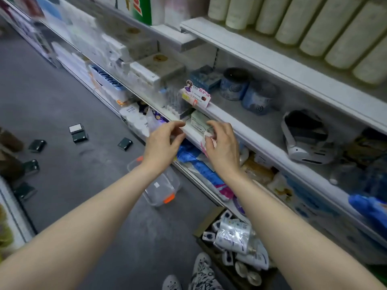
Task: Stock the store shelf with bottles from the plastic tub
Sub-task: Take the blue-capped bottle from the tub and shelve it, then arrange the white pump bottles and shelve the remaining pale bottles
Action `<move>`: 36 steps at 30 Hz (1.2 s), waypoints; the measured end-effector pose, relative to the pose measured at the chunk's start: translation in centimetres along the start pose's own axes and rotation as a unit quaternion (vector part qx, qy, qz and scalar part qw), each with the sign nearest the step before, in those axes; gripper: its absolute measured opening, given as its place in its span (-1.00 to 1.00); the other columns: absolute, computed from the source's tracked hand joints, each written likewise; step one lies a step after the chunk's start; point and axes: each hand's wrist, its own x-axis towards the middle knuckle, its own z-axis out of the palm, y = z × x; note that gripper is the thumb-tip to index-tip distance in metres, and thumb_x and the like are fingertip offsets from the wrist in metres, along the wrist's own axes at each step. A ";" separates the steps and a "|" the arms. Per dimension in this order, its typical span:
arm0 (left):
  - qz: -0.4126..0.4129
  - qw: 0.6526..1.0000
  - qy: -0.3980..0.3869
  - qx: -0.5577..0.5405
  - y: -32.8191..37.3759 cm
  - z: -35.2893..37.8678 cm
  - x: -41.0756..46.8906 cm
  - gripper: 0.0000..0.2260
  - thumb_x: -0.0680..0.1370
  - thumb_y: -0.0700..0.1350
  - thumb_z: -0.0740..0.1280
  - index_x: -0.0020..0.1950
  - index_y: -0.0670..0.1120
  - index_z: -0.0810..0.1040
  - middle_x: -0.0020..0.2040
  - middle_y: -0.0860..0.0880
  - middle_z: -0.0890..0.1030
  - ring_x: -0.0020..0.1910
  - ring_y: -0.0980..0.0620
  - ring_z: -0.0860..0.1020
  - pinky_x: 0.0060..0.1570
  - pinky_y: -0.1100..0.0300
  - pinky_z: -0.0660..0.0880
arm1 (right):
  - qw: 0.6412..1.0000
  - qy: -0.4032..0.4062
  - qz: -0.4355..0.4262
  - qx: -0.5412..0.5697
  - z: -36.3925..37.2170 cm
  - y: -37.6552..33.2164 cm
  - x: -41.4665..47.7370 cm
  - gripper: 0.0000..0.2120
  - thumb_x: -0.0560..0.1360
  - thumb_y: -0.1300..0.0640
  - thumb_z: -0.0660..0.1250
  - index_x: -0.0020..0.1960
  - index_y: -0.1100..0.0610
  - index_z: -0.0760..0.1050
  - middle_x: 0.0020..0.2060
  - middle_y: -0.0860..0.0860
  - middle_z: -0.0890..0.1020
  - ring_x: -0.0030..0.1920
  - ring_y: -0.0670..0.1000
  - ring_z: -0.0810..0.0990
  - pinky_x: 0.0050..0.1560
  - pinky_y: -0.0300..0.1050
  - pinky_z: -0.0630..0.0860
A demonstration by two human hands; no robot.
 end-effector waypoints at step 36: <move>0.055 0.881 -0.470 -0.005 -11.2 32.8 0.2 -0.70 0.57 -0.08 0.38 0.28 -0.12 0.58 0.17 -0.11 0.65 0.12 -0.08 0.62 0.10 0.02 0.57 | 0.885 0.053 0.450 -0.103 7.1 24.9 -16.7 -0.60 0.54 0.25 0.35 0.37 0.13 0.50 0.20 0.14 0.59 0.19 0.20 0.57 0.14 0.09 0.54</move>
